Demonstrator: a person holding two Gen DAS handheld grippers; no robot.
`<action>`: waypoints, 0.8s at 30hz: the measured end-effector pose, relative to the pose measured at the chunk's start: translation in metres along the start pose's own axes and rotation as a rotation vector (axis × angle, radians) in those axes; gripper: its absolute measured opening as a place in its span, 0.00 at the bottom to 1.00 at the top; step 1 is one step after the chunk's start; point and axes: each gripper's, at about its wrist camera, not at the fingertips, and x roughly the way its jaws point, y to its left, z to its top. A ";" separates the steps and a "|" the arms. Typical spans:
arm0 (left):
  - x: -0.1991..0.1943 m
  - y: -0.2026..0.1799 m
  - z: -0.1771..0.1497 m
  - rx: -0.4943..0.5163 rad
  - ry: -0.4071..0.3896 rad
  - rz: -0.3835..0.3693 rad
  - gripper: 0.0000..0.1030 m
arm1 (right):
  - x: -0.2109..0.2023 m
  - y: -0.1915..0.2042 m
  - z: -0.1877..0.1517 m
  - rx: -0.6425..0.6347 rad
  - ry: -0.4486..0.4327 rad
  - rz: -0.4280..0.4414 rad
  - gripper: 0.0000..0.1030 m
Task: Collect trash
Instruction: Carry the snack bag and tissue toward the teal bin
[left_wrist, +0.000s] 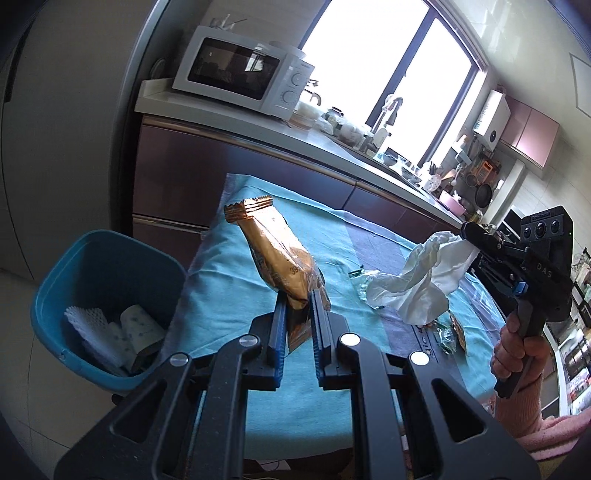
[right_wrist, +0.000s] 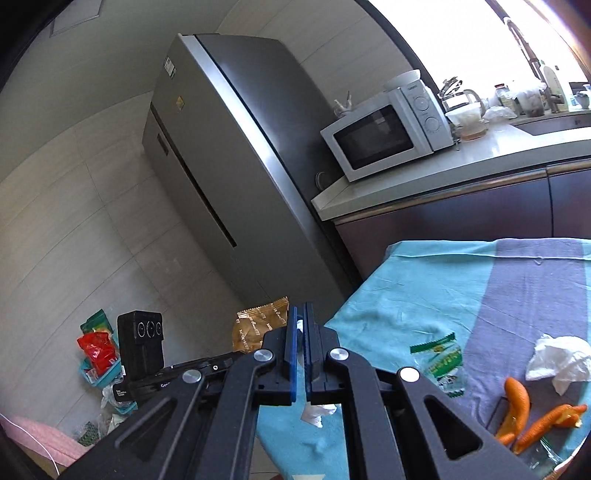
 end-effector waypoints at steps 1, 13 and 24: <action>-0.002 0.006 0.001 -0.009 -0.005 0.012 0.12 | 0.007 0.001 0.002 0.000 0.008 0.015 0.02; -0.028 0.058 0.006 -0.093 -0.057 0.144 0.12 | 0.082 0.024 0.020 -0.022 0.079 0.142 0.02; -0.025 0.098 0.001 -0.167 -0.043 0.235 0.12 | 0.156 0.039 0.022 -0.022 0.166 0.218 0.02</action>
